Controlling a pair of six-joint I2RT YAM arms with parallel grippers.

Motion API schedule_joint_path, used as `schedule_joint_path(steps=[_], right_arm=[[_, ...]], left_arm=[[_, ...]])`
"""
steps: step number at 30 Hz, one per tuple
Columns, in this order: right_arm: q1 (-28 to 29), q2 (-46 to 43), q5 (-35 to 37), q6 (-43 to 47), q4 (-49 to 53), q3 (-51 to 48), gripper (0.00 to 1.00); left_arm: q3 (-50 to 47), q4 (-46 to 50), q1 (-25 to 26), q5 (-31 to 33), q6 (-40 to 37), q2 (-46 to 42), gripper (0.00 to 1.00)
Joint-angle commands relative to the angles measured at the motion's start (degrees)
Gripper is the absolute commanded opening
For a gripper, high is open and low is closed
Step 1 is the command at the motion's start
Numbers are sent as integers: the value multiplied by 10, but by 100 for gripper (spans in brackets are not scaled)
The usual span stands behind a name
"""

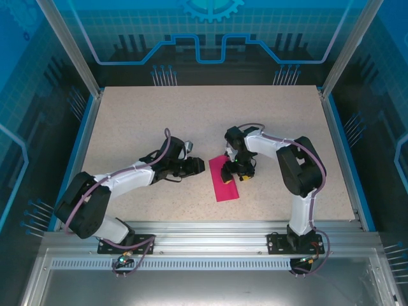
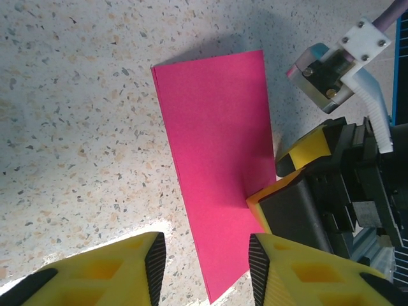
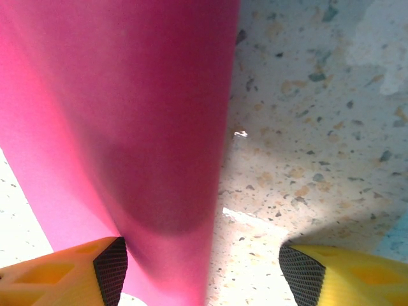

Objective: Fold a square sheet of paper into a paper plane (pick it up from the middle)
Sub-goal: Hold the square sheet of paper at the center of the table.

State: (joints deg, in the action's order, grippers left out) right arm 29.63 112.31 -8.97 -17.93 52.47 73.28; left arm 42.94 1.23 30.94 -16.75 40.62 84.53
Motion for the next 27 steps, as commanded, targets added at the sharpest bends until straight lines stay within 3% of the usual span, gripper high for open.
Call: schedule_joint_path(steps=[1, 6, 10, 27], right_arm=[[1, 61, 64, 10, -21, -31, 71], [1, 63, 67, 7, -24, -35, 71], [1, 65, 67, 6, -25, -38, 71], [1, 68, 63, 4, -32, -43, 71]], left_arm=[[23, 5, 10, -8, 9, 16, 41], [39, 1, 22, -13, 19, 44, 29], [49, -12, 35, -9, 44, 71, 0], [97, -33, 74, -7, 98, 174, 0]])
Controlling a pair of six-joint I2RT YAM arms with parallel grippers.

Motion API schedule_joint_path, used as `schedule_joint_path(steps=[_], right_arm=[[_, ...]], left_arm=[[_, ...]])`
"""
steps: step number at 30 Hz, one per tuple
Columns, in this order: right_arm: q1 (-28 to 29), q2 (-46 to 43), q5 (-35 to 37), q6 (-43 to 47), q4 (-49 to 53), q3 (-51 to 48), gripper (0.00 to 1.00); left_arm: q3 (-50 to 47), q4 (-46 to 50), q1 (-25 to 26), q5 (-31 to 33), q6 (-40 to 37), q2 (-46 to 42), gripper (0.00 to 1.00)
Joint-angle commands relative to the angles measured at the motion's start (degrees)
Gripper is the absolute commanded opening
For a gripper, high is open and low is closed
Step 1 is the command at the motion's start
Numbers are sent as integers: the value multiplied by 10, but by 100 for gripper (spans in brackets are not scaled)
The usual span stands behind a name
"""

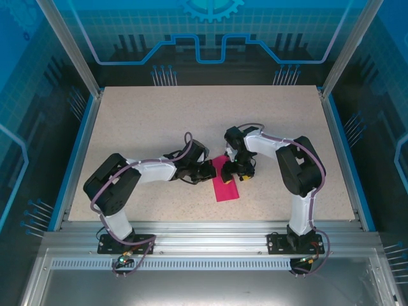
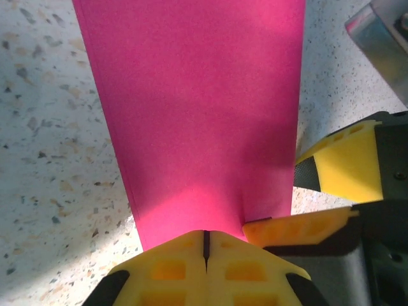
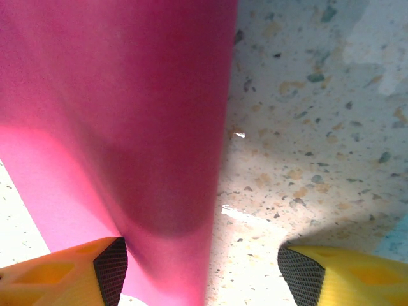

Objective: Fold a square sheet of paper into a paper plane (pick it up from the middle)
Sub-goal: Hold the square sheet of paper at the center of the table.

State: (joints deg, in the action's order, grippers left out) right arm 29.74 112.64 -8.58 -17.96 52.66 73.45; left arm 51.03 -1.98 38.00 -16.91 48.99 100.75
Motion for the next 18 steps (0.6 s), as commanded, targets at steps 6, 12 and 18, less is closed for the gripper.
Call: schedule_joint_path(steps=[6, 12, 18], right_arm=[[0, 66, 59, 4, -37, -47, 71], [-1, 66, 59, 4, -37, -47, 71], [0, 61, 62, 0, -38, -46, 72]], left_arm=[[23, 9, 8, -4, 15, 30, 0], [28, 22, 12, 1, 16, 49, 0], [30, 58, 18, 23, 10, 56, 0]])
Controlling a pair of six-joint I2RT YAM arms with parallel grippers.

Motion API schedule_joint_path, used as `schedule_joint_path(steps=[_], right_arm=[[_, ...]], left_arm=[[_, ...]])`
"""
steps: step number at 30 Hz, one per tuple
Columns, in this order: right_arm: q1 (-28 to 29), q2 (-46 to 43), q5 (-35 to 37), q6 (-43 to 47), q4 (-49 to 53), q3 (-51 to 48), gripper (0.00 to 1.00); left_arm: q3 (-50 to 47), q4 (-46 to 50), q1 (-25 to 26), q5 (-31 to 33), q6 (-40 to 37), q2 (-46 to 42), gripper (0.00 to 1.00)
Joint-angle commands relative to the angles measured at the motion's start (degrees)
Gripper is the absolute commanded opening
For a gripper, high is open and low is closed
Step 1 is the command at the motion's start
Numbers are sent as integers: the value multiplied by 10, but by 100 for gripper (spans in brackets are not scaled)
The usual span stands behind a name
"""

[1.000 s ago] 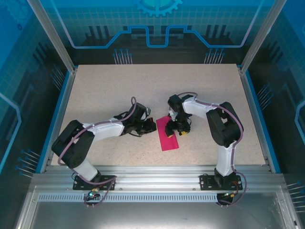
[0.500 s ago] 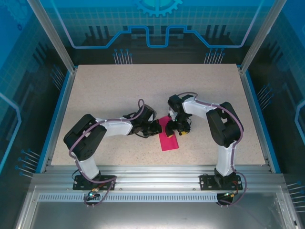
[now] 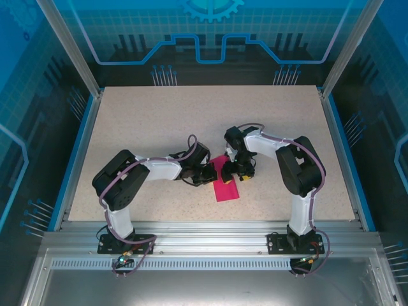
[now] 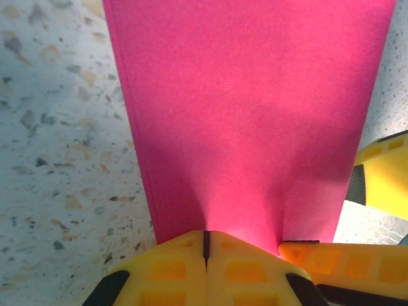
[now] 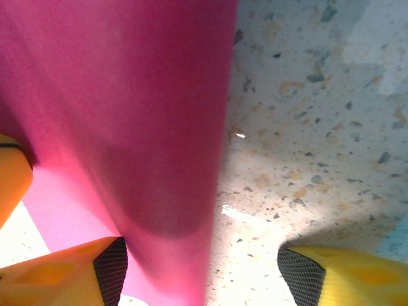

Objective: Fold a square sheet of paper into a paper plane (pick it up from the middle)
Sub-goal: Hold the square sheet of paper at the center of the table.

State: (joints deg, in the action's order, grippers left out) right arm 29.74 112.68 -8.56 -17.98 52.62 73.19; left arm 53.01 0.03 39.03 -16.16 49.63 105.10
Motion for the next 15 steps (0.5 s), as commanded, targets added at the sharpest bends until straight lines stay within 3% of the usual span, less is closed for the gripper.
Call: schedule_joint_path(steps=[1, 9, 13, 15], right_arm=[[-1, 57, 61, -1, -38, -43, 72], [-18, -67, 21, -29, -77, -53, 75], [-53, -156, -63, -53, -136, -93, 73], [-63, -180, -121, -58, -170, -111, 65]], left_arm=[[7, 40, 7, 17, 4, 14, 0], [-3, 38, 9, 24, -1, 19, 0], [-3, 37, 9, 25, -3, 21, 0], [-2, 38, 9, 25, -4, 22, 0]])
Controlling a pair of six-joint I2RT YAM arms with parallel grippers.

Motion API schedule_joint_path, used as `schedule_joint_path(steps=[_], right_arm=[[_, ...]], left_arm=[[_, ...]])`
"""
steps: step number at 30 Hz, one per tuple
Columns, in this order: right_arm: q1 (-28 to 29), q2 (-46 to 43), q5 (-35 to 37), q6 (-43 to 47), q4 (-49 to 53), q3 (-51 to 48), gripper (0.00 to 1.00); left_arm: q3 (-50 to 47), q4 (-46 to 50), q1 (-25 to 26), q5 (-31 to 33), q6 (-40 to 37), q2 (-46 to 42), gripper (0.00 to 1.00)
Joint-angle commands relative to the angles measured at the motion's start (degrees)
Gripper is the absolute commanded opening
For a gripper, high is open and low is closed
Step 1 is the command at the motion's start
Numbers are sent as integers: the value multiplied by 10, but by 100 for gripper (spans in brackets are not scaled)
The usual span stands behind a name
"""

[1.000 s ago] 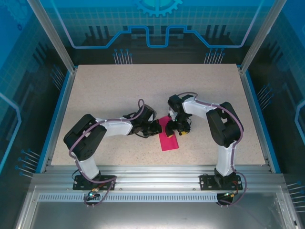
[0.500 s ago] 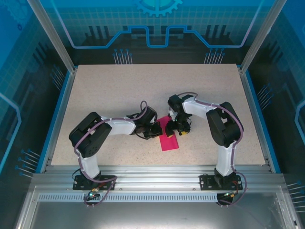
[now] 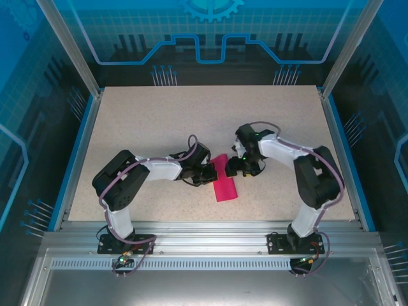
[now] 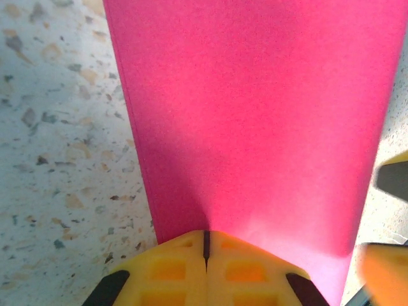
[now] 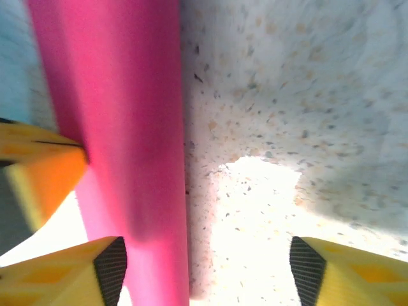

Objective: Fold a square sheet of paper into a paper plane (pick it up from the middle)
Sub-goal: Hold the square sheet of paper at the center of the table, then fold the square sheet of paper in half at the center of the table.

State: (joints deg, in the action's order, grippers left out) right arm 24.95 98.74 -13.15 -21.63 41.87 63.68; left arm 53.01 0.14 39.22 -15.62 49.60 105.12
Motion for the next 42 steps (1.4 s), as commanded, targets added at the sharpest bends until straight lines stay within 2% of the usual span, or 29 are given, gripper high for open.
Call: schedule_joint_path(steps=[1, 5, 10, 19, 30, 37, 42], right_arm=[[-15, -46, -93, -21, -71, -20, 55], [-14, -39, -171, -27, -111, -38, 26], [-7, -11, -213, -38, -150, -56, 18], [-12, 57, -203, -30, -167, -69, 15], [-43, 79, -168, -26, -182, -123, 17], [-45, 16, -203, -15, -195, -130, 19], [-44, -32, -223, -29, -213, -171, 20]], left_arm=[[-1, 36, 7, 20, -4, 22, 0], [-4, 34, 8, 19, -5, 23, 0], [-5, 33, 8, 18, -6, 25, 0], [-3, 37, 8, 18, -7, 26, 0], [-2, 40, 8, 17, -8, 35, 0], [1, 39, 11, 14, -8, 37, 0], [2, 40, 13, 15, -9, 39, 0]])
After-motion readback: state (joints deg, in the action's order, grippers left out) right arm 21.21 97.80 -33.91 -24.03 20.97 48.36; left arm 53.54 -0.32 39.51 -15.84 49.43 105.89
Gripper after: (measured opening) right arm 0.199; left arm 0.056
